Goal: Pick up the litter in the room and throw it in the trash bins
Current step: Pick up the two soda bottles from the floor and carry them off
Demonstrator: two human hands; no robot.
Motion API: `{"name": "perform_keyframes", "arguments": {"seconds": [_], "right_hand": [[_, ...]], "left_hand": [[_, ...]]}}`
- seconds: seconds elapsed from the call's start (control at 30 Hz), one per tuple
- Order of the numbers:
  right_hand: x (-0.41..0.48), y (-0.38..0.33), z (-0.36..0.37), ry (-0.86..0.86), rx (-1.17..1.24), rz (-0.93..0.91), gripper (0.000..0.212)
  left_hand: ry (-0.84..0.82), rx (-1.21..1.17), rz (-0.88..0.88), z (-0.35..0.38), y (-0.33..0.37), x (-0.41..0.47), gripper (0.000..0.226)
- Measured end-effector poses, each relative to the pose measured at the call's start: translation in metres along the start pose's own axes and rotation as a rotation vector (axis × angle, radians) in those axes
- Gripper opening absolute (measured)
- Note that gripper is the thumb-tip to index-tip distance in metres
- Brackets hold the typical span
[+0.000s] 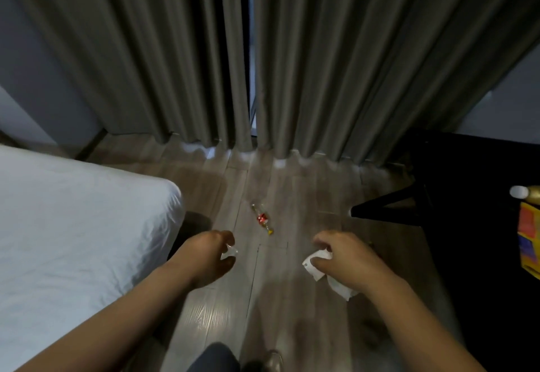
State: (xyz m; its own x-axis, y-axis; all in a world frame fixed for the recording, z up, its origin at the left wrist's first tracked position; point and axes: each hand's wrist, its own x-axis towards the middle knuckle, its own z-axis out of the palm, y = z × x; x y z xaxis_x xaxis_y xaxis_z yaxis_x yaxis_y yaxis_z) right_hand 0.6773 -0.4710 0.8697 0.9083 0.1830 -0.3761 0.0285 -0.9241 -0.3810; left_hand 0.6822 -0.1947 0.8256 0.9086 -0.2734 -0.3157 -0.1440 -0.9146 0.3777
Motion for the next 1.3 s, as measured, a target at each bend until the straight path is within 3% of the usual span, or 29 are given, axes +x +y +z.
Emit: {"name": "perform_keyframes", "arguments": {"seconds": [0.4, 0.53, 0.63, 0.73, 0.93, 1.3], "right_hand": [[0.155, 0.003, -0.015, -0.111, -0.044, 0.035, 0.03], [0.216, 0.006, -0.009, -0.079, -0.153, -0.077, 0.022], [0.258, 0.019, 0.008, -0.111, -0.102, 0.033, 0.034], [0.301, 0.039, 0.03, -0.143, -0.034, 0.07, 0.032], [0.39, 0.088, 0.097, -0.265, -0.008, 0.102, 0.04], [0.521, 0.195, 0.326, -0.372, -0.059, -0.058, 0.038]], "left_hand": [[-0.131, -0.032, -0.05, -0.015, -0.069, 0.164, 0.036], [-0.179, -0.046, -0.081, -0.014, -0.098, 0.226, 0.037], [-0.212, -0.039, -0.091, -0.001, -0.115, 0.268, 0.037], [-0.243, -0.037, -0.12, 0.022, -0.13, 0.303, 0.038], [-0.293, 0.046, -0.193, 0.109, -0.167, 0.354, 0.038], [-0.314, 0.063, -0.327, 0.357, -0.275, 0.427, 0.044]]}}
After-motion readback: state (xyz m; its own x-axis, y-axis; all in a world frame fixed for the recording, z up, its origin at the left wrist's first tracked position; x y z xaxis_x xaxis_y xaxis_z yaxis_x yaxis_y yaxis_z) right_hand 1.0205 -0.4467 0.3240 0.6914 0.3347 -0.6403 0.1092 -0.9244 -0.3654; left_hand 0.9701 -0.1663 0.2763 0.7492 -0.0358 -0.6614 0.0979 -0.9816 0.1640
